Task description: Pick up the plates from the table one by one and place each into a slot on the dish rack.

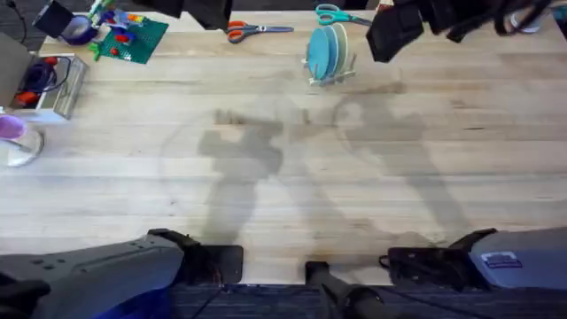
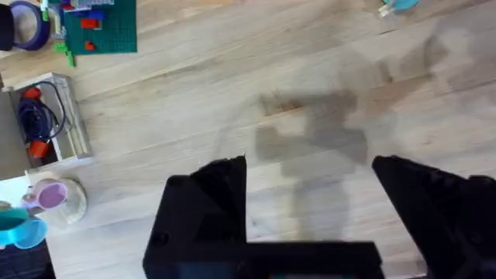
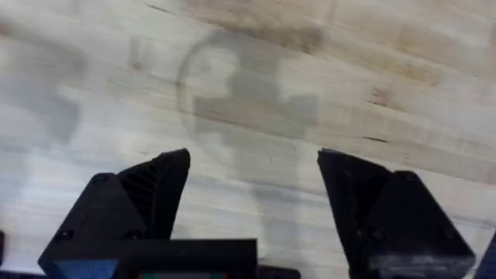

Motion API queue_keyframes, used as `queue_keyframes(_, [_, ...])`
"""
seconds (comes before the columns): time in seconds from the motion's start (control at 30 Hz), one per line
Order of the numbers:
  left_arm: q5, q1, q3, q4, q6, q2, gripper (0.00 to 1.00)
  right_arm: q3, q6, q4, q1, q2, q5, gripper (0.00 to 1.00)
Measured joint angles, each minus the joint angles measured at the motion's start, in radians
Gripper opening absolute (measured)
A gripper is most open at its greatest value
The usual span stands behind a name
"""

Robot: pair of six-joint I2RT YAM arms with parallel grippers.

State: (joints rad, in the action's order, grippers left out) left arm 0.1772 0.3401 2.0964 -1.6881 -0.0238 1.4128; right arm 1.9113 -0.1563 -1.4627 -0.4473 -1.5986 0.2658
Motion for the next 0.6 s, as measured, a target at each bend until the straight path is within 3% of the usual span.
queue_keyframes(0.37, [0.0, 0.0, 0.0, 0.0, 0.0, 0.0, 0.993, -0.426, -0.032, 0.27, 0.0, 0.347, 0.026, 0.996])
queue_keyframes(0.6, [0.0, 0.0, 0.0, -0.001, 0.0, 0.0, 0.993, -0.566, -0.035, 0.303, 0.0, 0.514, 0.026, 0.996])
